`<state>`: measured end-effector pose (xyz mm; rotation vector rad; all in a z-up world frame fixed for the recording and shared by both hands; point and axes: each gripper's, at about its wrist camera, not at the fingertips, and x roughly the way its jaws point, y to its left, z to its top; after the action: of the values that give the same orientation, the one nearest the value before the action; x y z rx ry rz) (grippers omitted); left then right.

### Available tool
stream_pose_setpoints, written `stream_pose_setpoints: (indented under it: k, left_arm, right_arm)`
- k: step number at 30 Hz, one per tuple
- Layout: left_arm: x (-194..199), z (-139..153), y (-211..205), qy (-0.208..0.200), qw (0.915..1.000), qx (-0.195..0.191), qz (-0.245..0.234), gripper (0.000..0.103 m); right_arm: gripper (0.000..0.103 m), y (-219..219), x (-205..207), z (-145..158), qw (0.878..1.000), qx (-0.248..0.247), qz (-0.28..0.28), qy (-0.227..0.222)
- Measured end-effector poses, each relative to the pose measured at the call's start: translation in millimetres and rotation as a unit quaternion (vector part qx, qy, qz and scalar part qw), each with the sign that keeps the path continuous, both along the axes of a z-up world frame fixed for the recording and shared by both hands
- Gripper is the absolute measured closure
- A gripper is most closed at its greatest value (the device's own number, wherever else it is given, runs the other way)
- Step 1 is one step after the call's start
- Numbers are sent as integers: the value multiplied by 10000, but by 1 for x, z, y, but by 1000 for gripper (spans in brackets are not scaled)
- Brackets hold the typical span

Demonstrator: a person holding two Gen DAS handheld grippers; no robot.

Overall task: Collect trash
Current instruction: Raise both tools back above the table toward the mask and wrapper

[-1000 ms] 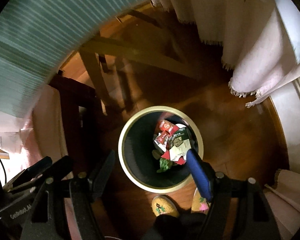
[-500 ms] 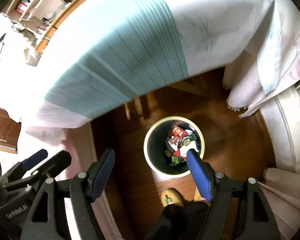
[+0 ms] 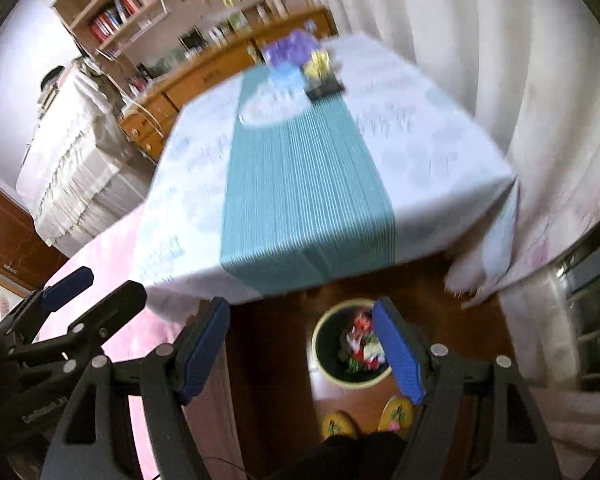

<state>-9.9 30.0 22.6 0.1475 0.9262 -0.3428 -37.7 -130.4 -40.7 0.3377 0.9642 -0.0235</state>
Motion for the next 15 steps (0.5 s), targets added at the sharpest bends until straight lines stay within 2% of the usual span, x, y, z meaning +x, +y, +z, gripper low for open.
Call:
stream_pose_setpoints:
  k: [6,11,15]
  left_arm:
    - [4,38,5,-402,9990,-205,-60,13]
    - [13,62,7,-675,9971,-346,-112,13]
    - [25,78,5,-853,9958,-303,-115,13]
  right_arm:
    - [28,2,0,44,9985,-270,-38,-483]
    - [28,9,8,67,9960,-471,-71,-752]
    - [28,11,17,83,9935,-657,-101,-926]
